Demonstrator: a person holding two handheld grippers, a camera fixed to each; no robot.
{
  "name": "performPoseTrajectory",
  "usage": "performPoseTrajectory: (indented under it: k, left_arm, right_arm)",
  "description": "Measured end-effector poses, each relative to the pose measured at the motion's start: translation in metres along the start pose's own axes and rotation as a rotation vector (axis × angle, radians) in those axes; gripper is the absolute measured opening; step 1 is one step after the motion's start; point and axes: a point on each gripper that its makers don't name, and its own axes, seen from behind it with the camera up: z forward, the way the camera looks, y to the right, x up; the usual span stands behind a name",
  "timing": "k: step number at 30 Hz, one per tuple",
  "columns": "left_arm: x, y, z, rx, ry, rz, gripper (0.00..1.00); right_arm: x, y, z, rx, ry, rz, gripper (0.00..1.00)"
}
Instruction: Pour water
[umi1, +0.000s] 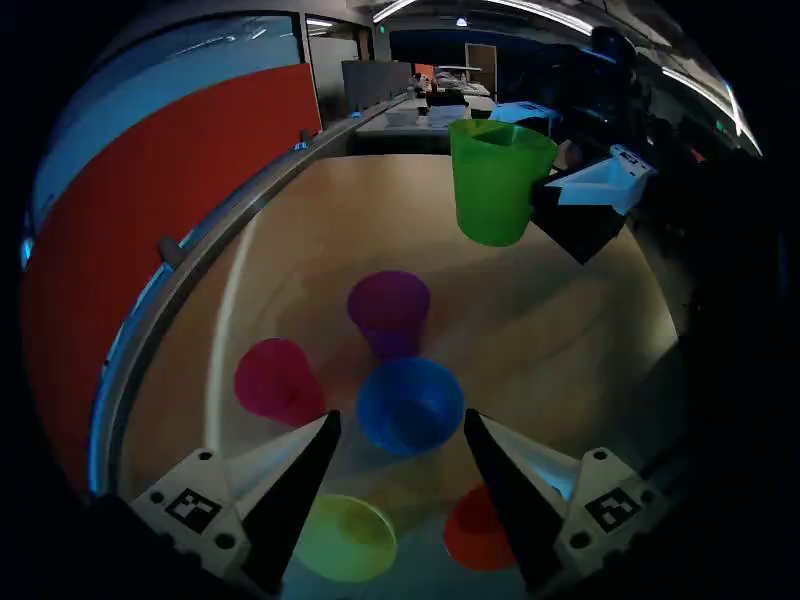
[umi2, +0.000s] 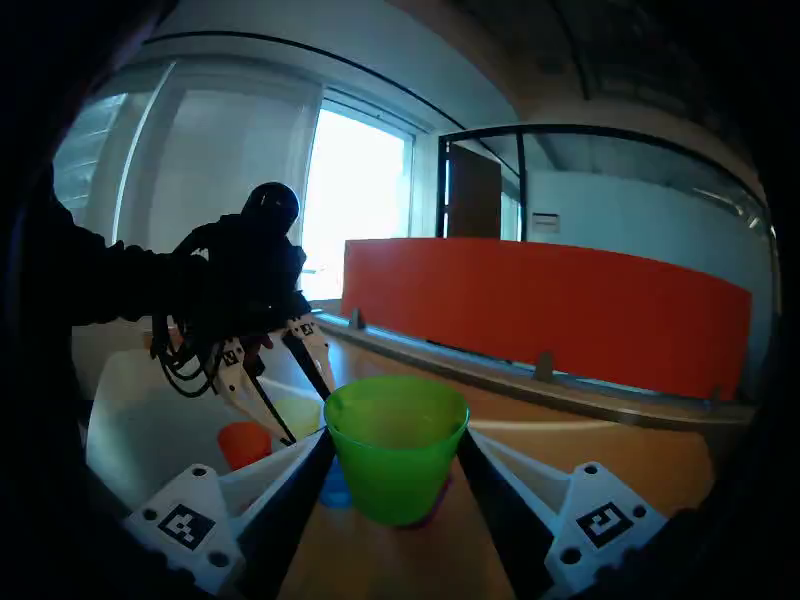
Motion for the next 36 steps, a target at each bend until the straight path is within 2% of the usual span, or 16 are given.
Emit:
performPoseTrajectory:
  k: [15,36]
  left_arm:
    - [-0.011,0.006,0.025,-0.005,-0.065,0.028,0.92]
    - [-0.019,0.009,0.043,-0.015,-0.125,0.030,0.92]
  right_arm:
    - [-0.002,0.003,-0.002,-0.003,-0.003,-0.007,0.90]
    - [-0.007,0.006,-0.003,-0.003,-0.003,-0.003,0.90]
